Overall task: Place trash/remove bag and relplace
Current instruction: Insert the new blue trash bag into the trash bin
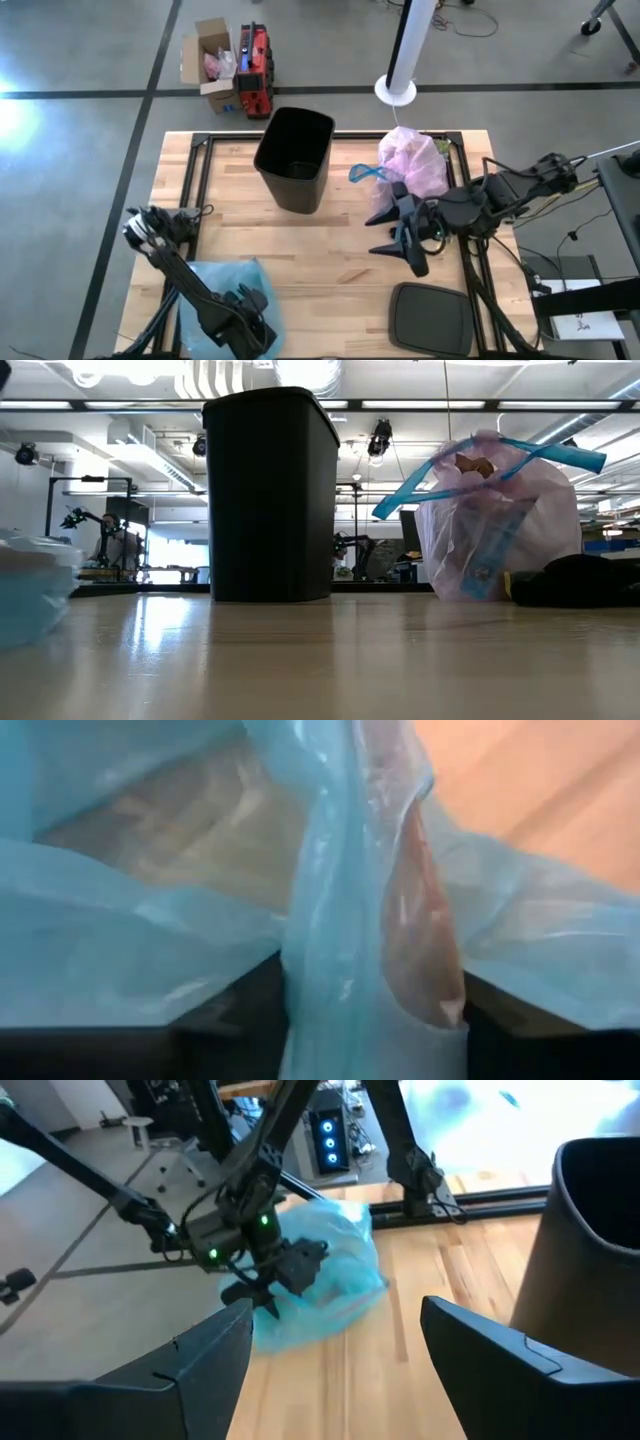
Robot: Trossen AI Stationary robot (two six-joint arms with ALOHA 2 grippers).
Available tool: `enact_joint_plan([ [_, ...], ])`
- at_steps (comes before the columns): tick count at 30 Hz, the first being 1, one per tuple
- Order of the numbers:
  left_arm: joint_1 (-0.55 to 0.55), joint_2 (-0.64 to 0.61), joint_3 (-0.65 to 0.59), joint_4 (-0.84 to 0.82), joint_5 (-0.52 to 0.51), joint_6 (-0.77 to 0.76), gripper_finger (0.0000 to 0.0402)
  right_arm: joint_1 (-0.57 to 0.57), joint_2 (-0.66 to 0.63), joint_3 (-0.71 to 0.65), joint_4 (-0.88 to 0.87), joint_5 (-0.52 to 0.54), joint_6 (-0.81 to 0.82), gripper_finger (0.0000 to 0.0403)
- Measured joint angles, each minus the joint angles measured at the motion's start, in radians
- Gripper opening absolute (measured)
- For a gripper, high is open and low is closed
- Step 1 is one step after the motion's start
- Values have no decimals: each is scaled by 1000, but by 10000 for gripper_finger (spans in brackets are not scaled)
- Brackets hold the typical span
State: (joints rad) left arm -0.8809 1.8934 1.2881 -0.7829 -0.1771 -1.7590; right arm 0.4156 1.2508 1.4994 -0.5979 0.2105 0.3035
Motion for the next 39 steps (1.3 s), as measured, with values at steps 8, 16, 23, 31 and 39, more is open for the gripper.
enact_joint_plan([
  [8,38,4,145,-133,-215,-31,17,-1,-53,20,1,1,-105,239],
  [16,93,-33,455,-375,-667,119,3,-1,-156,26,-28,3,-194,227],
  [23,130,-70,774,-378,-1131,522,1,-2,-220,26,-47,4,-263,230],
  [31,211,-135,1049,-277,-1399,839,1,-2,-223,25,-138,6,-271,242],
  [39,385,-343,881,290,-1137,1209,1,-3,-147,8,-144,119,-328,246],
])
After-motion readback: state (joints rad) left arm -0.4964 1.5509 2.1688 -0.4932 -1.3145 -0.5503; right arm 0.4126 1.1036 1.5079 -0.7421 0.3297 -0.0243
